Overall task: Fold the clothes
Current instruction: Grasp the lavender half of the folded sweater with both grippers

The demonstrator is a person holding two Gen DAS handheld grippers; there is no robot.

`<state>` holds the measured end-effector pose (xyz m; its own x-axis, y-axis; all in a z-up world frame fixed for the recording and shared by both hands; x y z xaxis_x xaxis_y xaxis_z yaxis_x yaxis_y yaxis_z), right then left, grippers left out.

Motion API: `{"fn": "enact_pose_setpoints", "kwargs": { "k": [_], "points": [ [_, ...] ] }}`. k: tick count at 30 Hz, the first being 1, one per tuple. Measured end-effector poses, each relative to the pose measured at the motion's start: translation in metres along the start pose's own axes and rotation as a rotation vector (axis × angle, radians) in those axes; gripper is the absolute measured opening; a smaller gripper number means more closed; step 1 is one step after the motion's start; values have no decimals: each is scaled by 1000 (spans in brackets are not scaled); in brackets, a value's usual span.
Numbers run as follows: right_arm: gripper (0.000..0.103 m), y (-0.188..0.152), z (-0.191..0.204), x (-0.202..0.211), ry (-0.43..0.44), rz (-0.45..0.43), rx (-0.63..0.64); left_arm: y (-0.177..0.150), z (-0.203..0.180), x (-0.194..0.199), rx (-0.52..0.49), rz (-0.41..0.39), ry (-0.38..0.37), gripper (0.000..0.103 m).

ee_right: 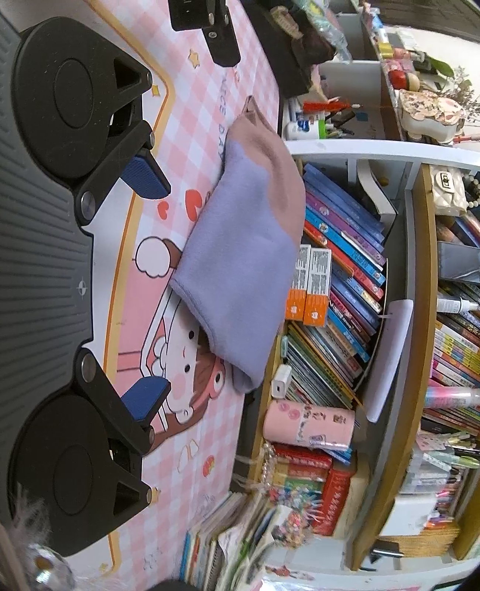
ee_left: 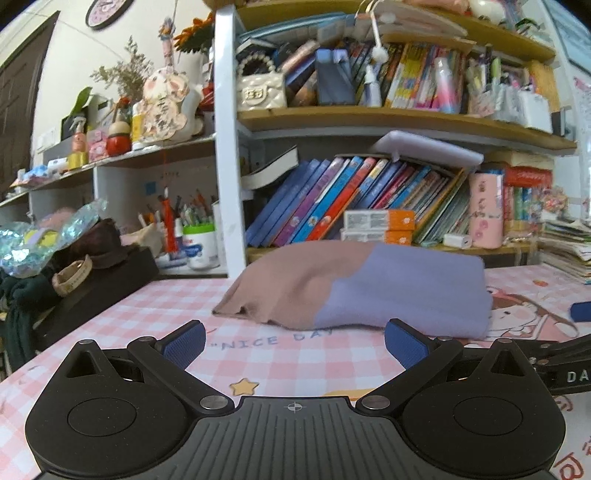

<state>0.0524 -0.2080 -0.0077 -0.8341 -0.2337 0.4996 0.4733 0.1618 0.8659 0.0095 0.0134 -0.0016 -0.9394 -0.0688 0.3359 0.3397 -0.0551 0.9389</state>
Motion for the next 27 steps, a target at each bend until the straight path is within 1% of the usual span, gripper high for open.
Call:
{"fn": "enact_pose_setpoints", "kwargs": {
  "k": [2, 4, 5, 7, 9, 11, 12, 13, 16, 17, 18, 20, 21, 23, 24, 25, 26, 27],
  "points": [
    [103, 3, -8, -9, 67, 32, -35, 0, -1, 4, -12, -27, -34, 103],
    [103, 6, -16, -19, 136, 65, -71, 0, -3, 8, -24, -52, -39, 103],
    [103, 9, -21, -25, 150, 87, -92, 0, -4, 9, -30, -61, -43, 103],
    [100, 20, -36, -40, 177, 120, -164, 0, -5, 5, -33, -35, -70, 103],
    [98, 34, -54, -53, 216, 117, -260, 1, -5, 0, -35, -9, -98, 103],
    [87, 46, -72, -67, 252, 114, -355, 2, -6, -5, -39, 16, -122, 103],
    [85, 50, -79, -75, 266, 122, -394, 1, -7, -6, -46, 23, -118, 103],
    [80, 54, -88, -85, 280, 133, -430, 1, -8, -6, -54, 27, -115, 103],
    [60, 61, -118, -116, 316, 172, -555, -1, -13, -6, -86, 36, -120, 103],
    [56, 62, -127, -125, 323, 183, -596, 1, -16, -8, -109, 43, -132, 103],
    [55, 63, -134, -134, 330, 192, -633, 3, -20, -9, -131, 49, -144, 103],
    [48, 62, -142, -149, 338, 216, -671, 8, -29, -12, -171, 56, -173, 103],
    [47, 61, -143, -155, 349, 229, -677, 12, -34, -14, -189, 57, -188, 103],
    [38, 59, -142, -164, 375, 251, -684, 19, -46, -19, -228, 57, -207, 103],
    [36, 59, -141, -167, 387, 256, -687, 21, -53, -23, -251, 59, -207, 103],
    [33, 58, -142, -168, 396, 258, -690, 23, -59, -26, -273, 61, -207, 103],
    [26, 58, -143, -170, 404, 262, -696, 24, -67, -30, -296, 65, -205, 103],
    [22, 57, -147, -172, 416, 264, -707, 25, -75, -35, -319, 70, -204, 103]
  ]
}}
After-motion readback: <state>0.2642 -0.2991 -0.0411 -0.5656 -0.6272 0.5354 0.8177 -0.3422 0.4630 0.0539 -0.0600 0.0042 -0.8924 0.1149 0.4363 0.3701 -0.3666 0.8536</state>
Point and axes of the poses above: each gripper's, at about its wrist camera, not at the fingertips, and x roughly against the way its jaws point, z to its left, y to its top, the point moved 3 cm from there along -x, roughly the way its jaws point, and after that the axes turned 6 degrees about z, right-handed, at the moved point
